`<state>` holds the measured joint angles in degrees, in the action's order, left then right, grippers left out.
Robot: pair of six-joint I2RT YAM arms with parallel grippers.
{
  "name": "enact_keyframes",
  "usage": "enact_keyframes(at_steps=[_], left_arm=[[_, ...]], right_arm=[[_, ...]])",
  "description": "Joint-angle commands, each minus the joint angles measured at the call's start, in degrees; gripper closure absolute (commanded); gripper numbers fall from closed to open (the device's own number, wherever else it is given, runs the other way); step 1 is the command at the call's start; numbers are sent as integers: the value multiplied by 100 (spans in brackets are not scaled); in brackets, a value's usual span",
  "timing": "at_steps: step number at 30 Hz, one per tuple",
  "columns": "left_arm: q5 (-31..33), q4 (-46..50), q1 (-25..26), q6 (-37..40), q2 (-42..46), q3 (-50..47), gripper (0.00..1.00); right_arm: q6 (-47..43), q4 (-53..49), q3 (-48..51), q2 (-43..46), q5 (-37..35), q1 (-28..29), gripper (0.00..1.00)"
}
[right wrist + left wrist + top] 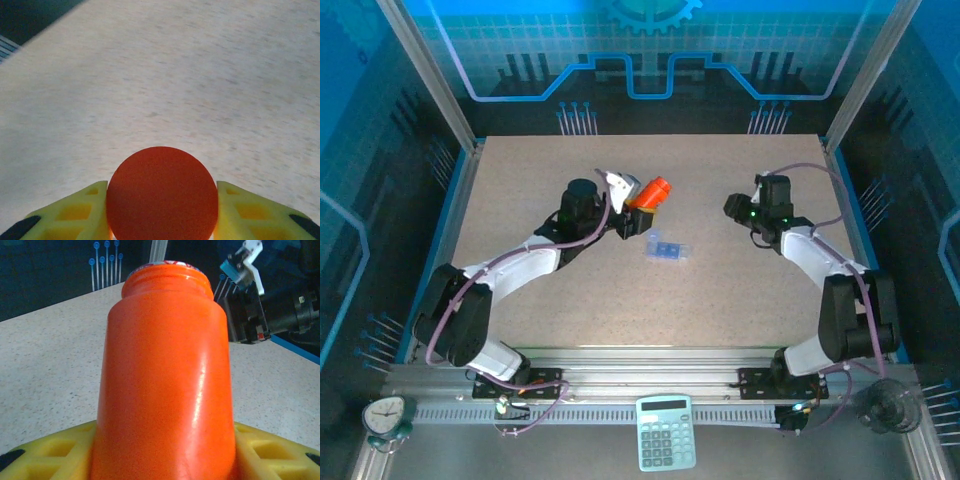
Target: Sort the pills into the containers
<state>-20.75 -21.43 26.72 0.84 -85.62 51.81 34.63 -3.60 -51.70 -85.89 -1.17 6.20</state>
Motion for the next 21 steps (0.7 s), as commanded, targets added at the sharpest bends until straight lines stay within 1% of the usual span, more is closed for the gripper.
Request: enact_keyframes(at_steps=[1,4,7,11,14,21], left_arm=[[242,-292,-36,-354,330,-187,100],[263,-173,-40,-576,359,-231,100],[245,2,-20,-853,435,-222,100],[416,278,17,-877,721,-246,100],[508,542,17,-818,916,-242,100],[618,922,15,-643,1324,-403,100]], right_arm=[[14,-447,-6,-301,-1027,12,57],[61,-575,-115,-640,-1285,94,57],[86,-656,-212,-962,-1376,160,57],[155,-719,-191,-1172,-1373,205,53],[132,-819,-232,-1167,-1309,214,48],[10,-1137,-520,-1415,-1116,237,27]])
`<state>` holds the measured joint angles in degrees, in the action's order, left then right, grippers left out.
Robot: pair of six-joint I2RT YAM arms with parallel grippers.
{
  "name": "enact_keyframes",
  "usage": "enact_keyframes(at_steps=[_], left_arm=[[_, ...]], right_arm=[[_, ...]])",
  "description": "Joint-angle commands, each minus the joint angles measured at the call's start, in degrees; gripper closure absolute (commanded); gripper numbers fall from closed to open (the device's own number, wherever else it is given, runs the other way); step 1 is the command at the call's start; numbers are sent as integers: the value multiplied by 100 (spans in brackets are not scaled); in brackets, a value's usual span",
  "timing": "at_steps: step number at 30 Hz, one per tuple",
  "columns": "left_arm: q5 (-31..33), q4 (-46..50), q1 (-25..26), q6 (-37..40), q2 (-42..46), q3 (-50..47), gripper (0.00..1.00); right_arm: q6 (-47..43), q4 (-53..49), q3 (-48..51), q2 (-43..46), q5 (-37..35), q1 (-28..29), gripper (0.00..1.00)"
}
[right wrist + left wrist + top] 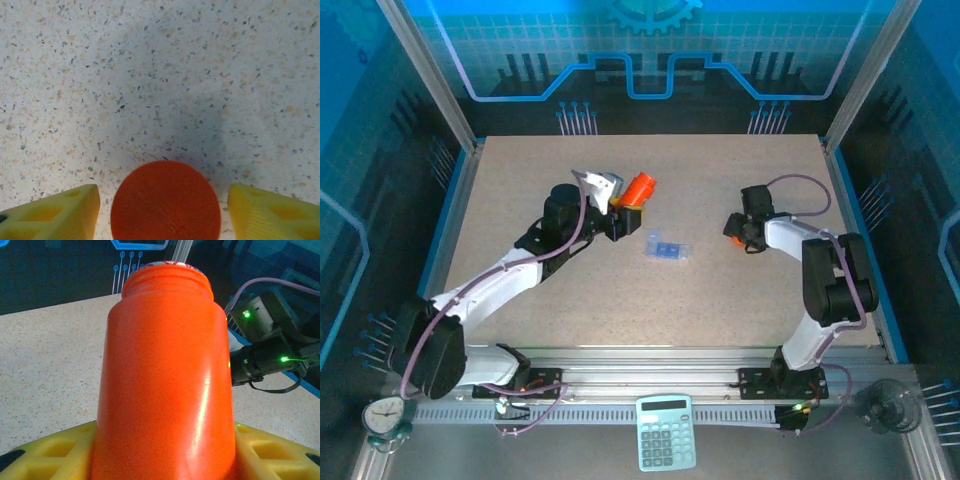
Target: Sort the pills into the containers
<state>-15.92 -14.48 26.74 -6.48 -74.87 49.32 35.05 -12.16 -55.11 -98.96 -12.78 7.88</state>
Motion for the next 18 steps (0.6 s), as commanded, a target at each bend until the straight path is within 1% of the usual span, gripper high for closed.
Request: enact_keyframes(at_steps=[1,6,10,15,18], left_arm=[[150,266,15,121,296,-168,100],[203,509,15,177,476,-208,100],[202,552,14,139,611,-303,100],[240,378,29,147,719,-524,100],[256,418,32,242,664,-530,100]], right_arm=[[-54,-270,-177,-115,63,71,25],[-258,-268,-171,17,223,79,15],[-481,-385,-198,231,177,83,0],[-660,-524,-257,423,-209,100,0],[-791,-477,-203,685,-665,150,0]])
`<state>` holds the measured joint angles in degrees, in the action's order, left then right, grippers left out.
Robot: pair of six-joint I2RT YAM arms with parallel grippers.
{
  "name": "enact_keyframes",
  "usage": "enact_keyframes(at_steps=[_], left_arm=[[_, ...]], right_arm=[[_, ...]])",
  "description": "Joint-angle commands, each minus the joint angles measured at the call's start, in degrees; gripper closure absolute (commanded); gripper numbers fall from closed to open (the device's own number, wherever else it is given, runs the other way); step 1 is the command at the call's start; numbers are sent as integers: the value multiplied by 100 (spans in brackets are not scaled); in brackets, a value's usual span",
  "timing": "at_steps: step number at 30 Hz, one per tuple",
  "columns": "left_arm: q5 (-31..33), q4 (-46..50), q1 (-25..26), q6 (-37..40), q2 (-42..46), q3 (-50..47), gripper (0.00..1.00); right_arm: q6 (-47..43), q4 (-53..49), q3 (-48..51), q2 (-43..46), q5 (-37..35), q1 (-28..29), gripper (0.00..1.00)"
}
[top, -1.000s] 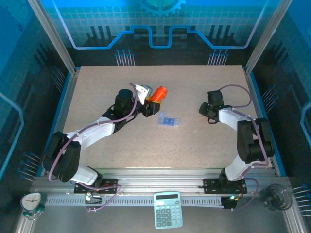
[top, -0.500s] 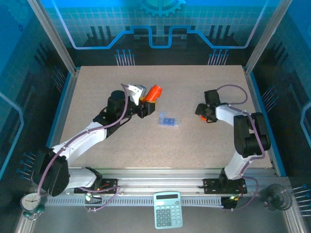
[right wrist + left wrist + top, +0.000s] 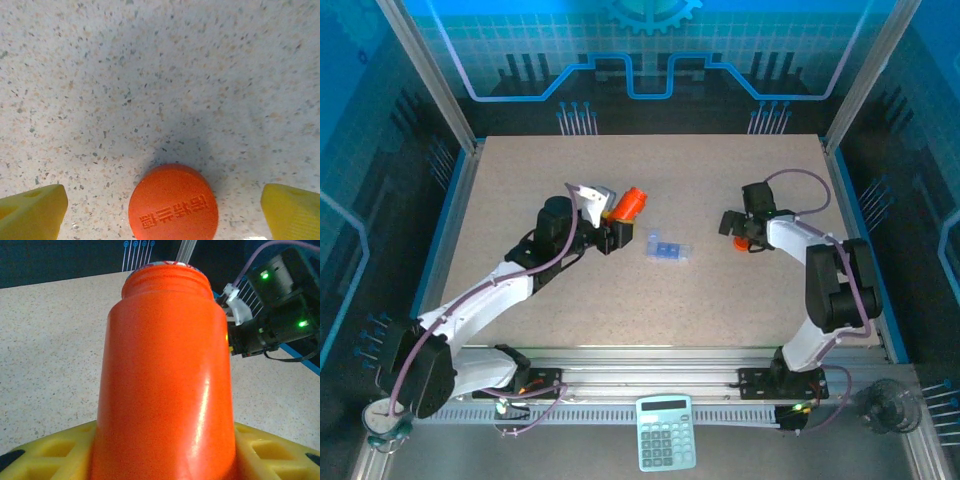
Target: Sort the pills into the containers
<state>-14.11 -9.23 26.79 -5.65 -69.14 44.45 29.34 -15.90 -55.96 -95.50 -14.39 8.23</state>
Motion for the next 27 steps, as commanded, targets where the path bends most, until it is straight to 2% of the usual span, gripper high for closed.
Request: enact_keyframes(at_steps=[1,6,10,12,15,17,23,27], left_arm=[[64,-66,36,190,69,-31,100],[23,-96,35,263,-27,-41,100],[-3,-96,38,271,-124,-11,100],[-8,-92,44,257,-190,45,100],[-30,11,46,263,-304,219,100],[-33,79,43,268,-383,331,100],[69,49,58,156,-521,449,100],[148,192,80,184,-492,354,100]], right_arm=[[-313,-63,-95,463,-670,150,0],[-758,-55,-87,1082,-1172,305,0],[-924,-112,-95,1471,-1134,304,0],[-891,-8,-27,1666,-800,285,0],[-783,55,-4,1839,367,151,0],[-669,-6,-78,1875,894,142,0],[-674,-645,-497,1612,1243,414,0],[-786,-473,-317,1652,1802,459,0]])
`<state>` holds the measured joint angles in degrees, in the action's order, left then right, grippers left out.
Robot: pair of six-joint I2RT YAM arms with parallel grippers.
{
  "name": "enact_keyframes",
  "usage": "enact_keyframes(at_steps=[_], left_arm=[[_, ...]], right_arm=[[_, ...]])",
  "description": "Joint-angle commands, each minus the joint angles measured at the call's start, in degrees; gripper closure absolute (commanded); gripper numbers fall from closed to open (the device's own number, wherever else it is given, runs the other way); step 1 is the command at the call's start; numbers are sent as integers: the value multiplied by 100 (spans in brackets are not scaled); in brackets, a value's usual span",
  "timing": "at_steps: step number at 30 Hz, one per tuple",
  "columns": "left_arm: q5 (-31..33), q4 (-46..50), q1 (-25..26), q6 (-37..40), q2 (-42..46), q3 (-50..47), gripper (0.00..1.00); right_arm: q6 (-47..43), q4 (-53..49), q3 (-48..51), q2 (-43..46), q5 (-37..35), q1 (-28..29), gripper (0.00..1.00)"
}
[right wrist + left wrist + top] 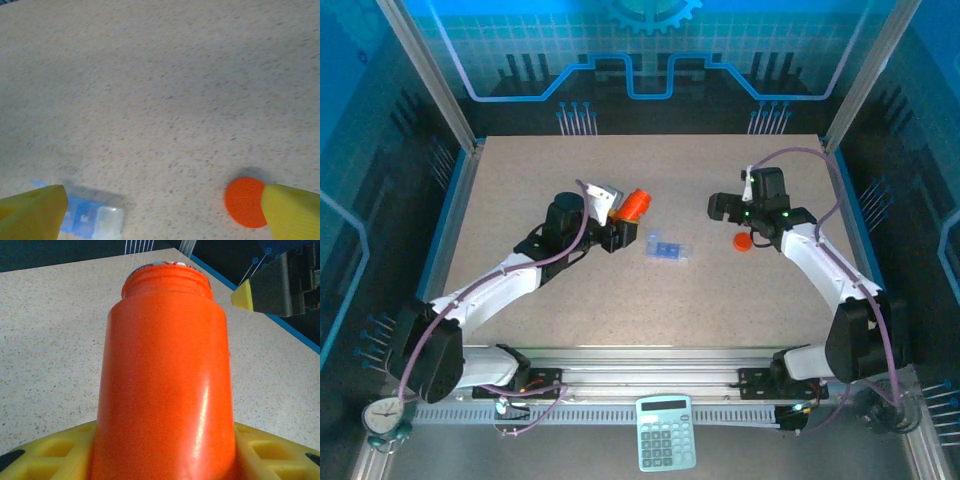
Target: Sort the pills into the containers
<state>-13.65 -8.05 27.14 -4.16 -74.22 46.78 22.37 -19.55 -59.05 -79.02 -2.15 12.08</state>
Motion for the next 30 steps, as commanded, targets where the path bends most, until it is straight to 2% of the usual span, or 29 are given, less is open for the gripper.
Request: enact_keyframes(at_steps=[1,6,16,25,30], left_arm=[[132,129,46,40,36,83,100],[201,278,49,41,143,-118,100],[56,209,109,11,-208,-398,100],[55,347,307,-18,-685,-385,100],[85,346,380,-61,-854,-438,100]], right_arm=[[-48,-36,35,20,725,67,0],[102,-5,9,-177,979,250,1],[241,4,51,-876,695,746,9],[393,-53,-172,-1653,504,840,12],[408,-134,-450,-2074,436,867,16]])
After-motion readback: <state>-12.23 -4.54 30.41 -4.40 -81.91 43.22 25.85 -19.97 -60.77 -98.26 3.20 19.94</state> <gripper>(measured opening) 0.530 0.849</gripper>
